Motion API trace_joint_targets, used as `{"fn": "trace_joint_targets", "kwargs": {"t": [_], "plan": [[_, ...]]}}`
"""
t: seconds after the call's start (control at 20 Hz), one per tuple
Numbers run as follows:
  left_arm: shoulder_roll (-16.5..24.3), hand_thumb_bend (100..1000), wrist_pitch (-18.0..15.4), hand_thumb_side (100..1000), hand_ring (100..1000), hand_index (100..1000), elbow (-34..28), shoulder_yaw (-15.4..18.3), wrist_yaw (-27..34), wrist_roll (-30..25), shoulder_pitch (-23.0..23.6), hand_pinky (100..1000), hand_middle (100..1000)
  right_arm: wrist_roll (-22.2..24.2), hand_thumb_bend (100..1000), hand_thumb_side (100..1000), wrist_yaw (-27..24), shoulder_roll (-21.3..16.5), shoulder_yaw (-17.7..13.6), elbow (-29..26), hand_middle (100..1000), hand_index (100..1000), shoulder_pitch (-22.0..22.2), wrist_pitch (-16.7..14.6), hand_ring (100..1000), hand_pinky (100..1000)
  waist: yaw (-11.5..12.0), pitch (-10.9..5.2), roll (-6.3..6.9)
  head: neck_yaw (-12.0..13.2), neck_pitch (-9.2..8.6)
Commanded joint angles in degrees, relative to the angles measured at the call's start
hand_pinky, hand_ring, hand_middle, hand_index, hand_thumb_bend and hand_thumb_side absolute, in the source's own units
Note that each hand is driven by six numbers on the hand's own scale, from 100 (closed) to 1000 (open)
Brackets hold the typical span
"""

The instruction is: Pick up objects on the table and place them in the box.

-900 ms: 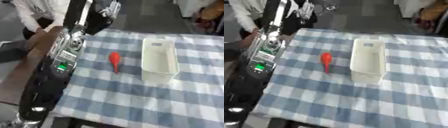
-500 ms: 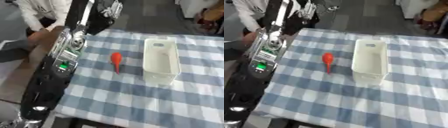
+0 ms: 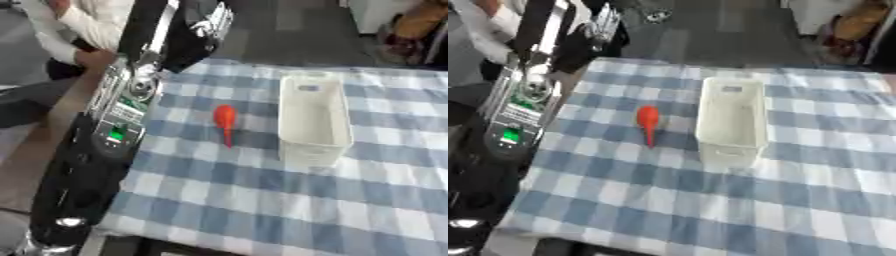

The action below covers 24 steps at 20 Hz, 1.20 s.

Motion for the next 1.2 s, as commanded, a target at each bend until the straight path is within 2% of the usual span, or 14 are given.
{"fn": "trace_joint_targets", "kwargs": {"t": [0.05, 0.2, 0.35, 0.5, 0.6, 0.65, 0.7, 0.8, 0.95, 1.2], "plan": [[5.1, 210, -3.0, 966, 687, 870, 1.3, 0.1, 0.8, -6.2, -2.4, 764, 843, 0.4, 100, 853, 0.8, -0.7, -0.6, -0.9, 595, 725, -0.4, 0.7, 471, 466, -0.2, -0.65, 0.03, -1.1, 0.07], [13.8, 200, -6.6, 954, 710, 867, 6.4, -2.5, 3.9, -13.7, -6.6, 782, 860, 1.0, 100, 854, 0.9, -0.8, -0.4, -0.9, 594, 720, -0.3, 0.9, 472, 467, -0.6, -1.02, 0.66, -0.9, 0.07], [19.9, 233, -10.5, 912, 732, 867, 10.6, -4.9, 6.7, -19.8, -10.6, 797, 863, 1.5, 100, 857, 0.9, -1.0, -0.2, -0.9, 594, 719, -0.3, 1.0, 472, 467, -0.8, -1.19, 1.05, -0.7, 0.07], [24.1, 287, -15.1, 889, 749, 870, 14.6, -7.6, 8.3, -25.9, -14.6, 809, 866, 2.1, 100, 861, 0.9, -1.1, 0.1, -0.9, 594, 718, -0.2, 1.1, 472, 468, -1.0, -1.32, 1.33, -0.2, 0.07], [25.6, 386, -17.9, 857, 766, 871, 16.3, -8.9, 8.3, -29.4, -16.7, 827, 869, 2.5, 100, 864, 0.9, -1.1, 0.2, -0.9, 594, 717, -0.2, 1.1, 473, 468, -1.1, -1.39, 1.44, 0.0, 0.07], [26.0, 386, -19.3, 857, 766, 871, 17.2, -9.4, 8.1, -31.2, -17.8, 827, 869, 2.7, 100, 864, 0.9, -1.1, 0.3, -0.9, 594, 717, -0.2, 1.1, 473, 468, -1.1, -1.41, 1.45, 0.0, 0.07], [26.7, 479, -20.7, 801, 779, 873, 18.2, -10.4, 7.8, -33.2, -19.0, 835, 872, 2.9, 100, 866, 0.9, -1.1, 0.4, -0.9, 593, 715, -0.2, 1.1, 474, 469, -1.2, -1.45, 1.54, 0.1, 0.07], [27.5, 566, -23.6, 737, 792, 874, 20.7, -12.7, 6.9, -37.4, -21.9, 844, 873, 3.3, 100, 867, 0.9, -1.2, 0.5, -0.9, 594, 715, -0.2, 1.2, 474, 469, -1.3, -1.52, 1.66, 0.3, 0.07], [27.9, 655, -27.6, 698, 805, 883, 23.8, -14.9, 5.7, -41.5, -25.2, 856, 869, 3.7, 100, 869, 0.9, -1.3, 0.6, -0.9, 594, 714, -0.1, 1.2, 475, 470, -1.4, -1.61, 1.82, 0.8, 0.07], [27.0, 706, -34.4, 660, 825, 873, 28.8, -18.3, 1.2, -46.0, -30.8, 863, 873, 4.6, 100, 872, 1.0, -1.4, 0.9, -0.9, 594, 711, 0.0, 1.4, 477, 472, -1.4, -1.82, 2.1, 1.4, 0.07]]}}
